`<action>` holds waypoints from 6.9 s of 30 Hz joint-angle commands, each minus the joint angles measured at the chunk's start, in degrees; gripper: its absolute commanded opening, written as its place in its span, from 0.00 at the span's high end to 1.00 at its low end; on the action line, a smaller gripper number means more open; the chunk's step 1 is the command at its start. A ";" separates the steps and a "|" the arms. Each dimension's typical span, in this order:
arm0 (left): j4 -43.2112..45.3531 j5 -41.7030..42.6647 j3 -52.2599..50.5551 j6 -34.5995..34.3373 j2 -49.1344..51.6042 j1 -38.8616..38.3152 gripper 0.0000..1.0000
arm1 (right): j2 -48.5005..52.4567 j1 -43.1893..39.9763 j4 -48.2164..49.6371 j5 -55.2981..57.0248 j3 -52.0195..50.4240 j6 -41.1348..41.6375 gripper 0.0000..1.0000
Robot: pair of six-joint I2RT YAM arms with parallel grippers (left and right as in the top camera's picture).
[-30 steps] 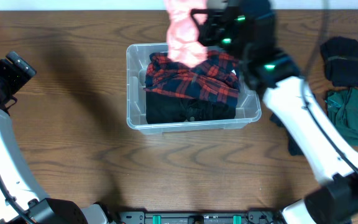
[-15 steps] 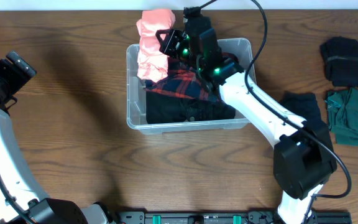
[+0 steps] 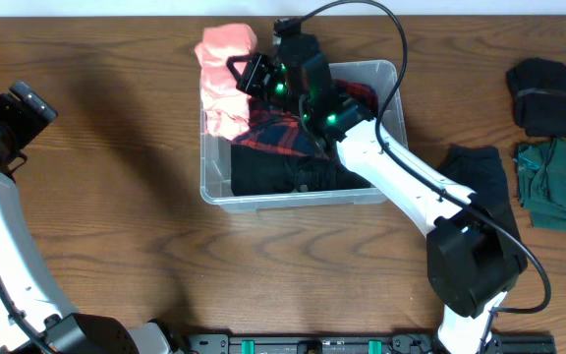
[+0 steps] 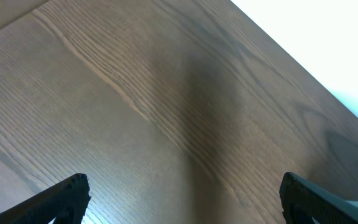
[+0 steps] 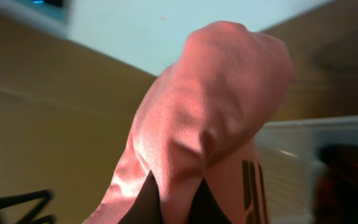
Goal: Pack container
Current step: 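Lower the pink shirt into the bin's left side and release it, then press the pink shirt flat with the right gripper and withdraw right, then reach the right gripper to the black folded garment and grasp it, then carry the black garment with the right gripper and lower it into the bin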
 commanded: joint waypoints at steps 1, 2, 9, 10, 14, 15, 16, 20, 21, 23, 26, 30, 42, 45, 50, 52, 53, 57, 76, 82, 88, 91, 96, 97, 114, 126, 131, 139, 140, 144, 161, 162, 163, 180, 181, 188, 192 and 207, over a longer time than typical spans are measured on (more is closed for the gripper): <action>0.20 0.52 0.04 0.52 0.33 0.15 0.02 | -1.05 -0.44 1.70 -6.84 0.61 0.37 0.99; 0.17 0.52 0.04 0.52 0.33 0.15 0.02 | -1.16 -0.68 1.66 -7.76 0.61 0.42 0.99; 0.20 0.52 0.04 0.52 0.33 0.15 0.02 | -1.16 -1.46 -5.07 -11.41 0.59 1.77 0.99; 0.20 0.52 0.04 0.52 0.33 0.15 0.02 | -1.16 -1.57 -6.86 -11.21 0.59 1.84 0.99; 0.20 0.52 0.04 0.52 0.33 0.15 0.02 | -1.16 -2.25 -12.74 -9.11 0.59 0.87 0.99; 0.20 0.52 0.04 0.52 0.33 0.15 0.02 | -1.16 -2.58 -13.70 -8.81 0.59 0.13 0.99; 0.20 0.52 0.04 0.52 0.33 0.15 0.02 | -1.16 -2.89 -14.53 -8.35 0.59 -0.35 0.99; 0.20 0.52 0.04 0.52 0.33 0.15 0.02 | -1.16 -3.78 -16.00 -7.30 0.59 -2.47 0.82; 0.20 0.52 0.04 0.52 0.33 0.15 0.02 | -1.16 -3.98 -16.04 -7.28 0.59 -3.28 0.62; 0.17 0.52 0.04 0.52 0.33 0.15 0.02 | -1.16 -4.17 -16.09 -6.99 0.59 -4.76 0.23; 0.20 0.52 0.04 0.52 0.33 0.15 0.02 | -1.16 -4.79 -16.28 -6.69 0.59 -6.95 0.01; 0.20 0.52 0.04 0.52 0.33 0.15 0.02 | -1.16 -5.99 -17.99 -6.45 0.59 -12.02 0.01; 0.20 0.52 0.04 0.52 0.33 0.15 0.02 | -1.20 -7.58 -36.33 0.94 9.14 -49.27 0.01; 0.17 0.52 0.04 0.52 0.33 0.15 0.02 | -1.20 -6.69 -40.02 3.61 12.13 -53.99 0.01; 0.20 0.52 0.04 0.52 0.33 0.15 0.02 | -0.63 -4.50 -39.71 7.67 12.22 -56.35 0.47; 0.20 0.52 0.04 0.52 0.33 0.15 0.02 | 0.39 -3.56 -39.65 9.46 12.13 -56.33 0.76; 0.20 0.52 0.04 0.52 0.33 0.15 0.02 | 1.18 -3.08 -39.47 9.62 12.13 -56.30 0.83; 0.20 0.52 0.04 0.52 0.33 0.15 0.02 | 5.16 -1.29 -38.82 9.62 12.15 -56.28 0.93; 0.20 0.52 0.04 0.52 0.33 0.15 0.02 | 11.30 -1.40 -38.38 12.81 14.75 -53.66 0.90; 0.20 0.52 0.04 0.52 0.33 0.15 0.02 | 2.36 -2.32 -44.37 12.83 19.34 -53.18 0.40; 0.20 0.52 0.04 0.52 0.33 0.15 0.02 | -6.25 -9.01 -50.80 12.72 20.04 -52.33 0.17; 0.17 0.52 0.04 0.52 0.33 0.15 0.02 | -8.50 -14.38 -54.14 12.59 20.04 -51.63 0.12; 0.20 0.52 0.04 0.52 0.33 0.15 0.02 | -9.46 -26.93 -59.01 12.55 20.02 -50.62 0.10; 0.20 0.52 0.04 0.52 0.33 0.15 0.02 | -9.27 -29.42 -59.45 12.33 19.93 -50.66 0.10; 0.20 0.52 0.04 0.52 0.33 0.15 0.02 | 4.24 -69.07 -61.40 -8.46 19.87 -58.45 0.05; 0.17 0.52 0.04 0.52 0.33 0.15 0.02 | 13.25 -79.65 -56.57 -16.96 19.87 -68.43 0.05; 0.20 0.52 0.04 0.52 0.33 0.15 0.02 | 16.96 -81.37 -52.61 -20.96 19.87 -70.88 0.05; 0.20 0.52 0.04 0.52 0.33 0.15 0.02 | 24.22 -81.20 -45.07 -26.77 19.87 -72.15 0.06; 0.20 0.52 0.04 0.52 0.33 0.15 0.02 | 24.87 -81.20 -44.19 -27.54 19.87 -72.15 0.06; 0.17 0.52 0.04 0.52 0.33 0.15 0.02 | 26.45 -81.20 -41.11 -28.39 19.87 -72.13 0.08; 0.20 0.52 0.04 0.52 0.33 0.15 0.02 | 31.43 -79.28 -32.26 -29.29 19.87 -65.99 0.15; 0.20 0.52 0.04 0.52 0.33 0.15 0.02 | 31.47 -79.12 -32.20 -29.29 19.87 -65.55 0.16; 0.20 0.52 0.04 0.52 0.33 0.15 0.02 | 31.52 -78.95 -32.13 -29.29 19.87 -65.37 0.18; 0.20 0.52 0.04 0.52 0.33 0.15 0.02 | 31.54 -74.90 -30.36 -29.44 19.87 -61.13 0.63; 0.20 0.52 0.04 0.52 0.33 0.15 0.02 | 31.54 -74.79 -30.58 -29.44 19.87 -61.13 0.67; 0.20 0.52 0.04 0.52 0.33 0.15 0.02 | 31.52 -74.58 -33.16 -29.49 19.87 -61.13 0.96; 0.17 0.52 0.04 0.52 0.33 0.15 0.02 | 30.62 -74.23 -35.54 -30.62 19.96 -61.13 0.99; 0.20 0.52 0.04 0.52 0.33 0.15 0.02 | 9.51 -66.07 -45.59 -30.49 20.11 -59.98 0.99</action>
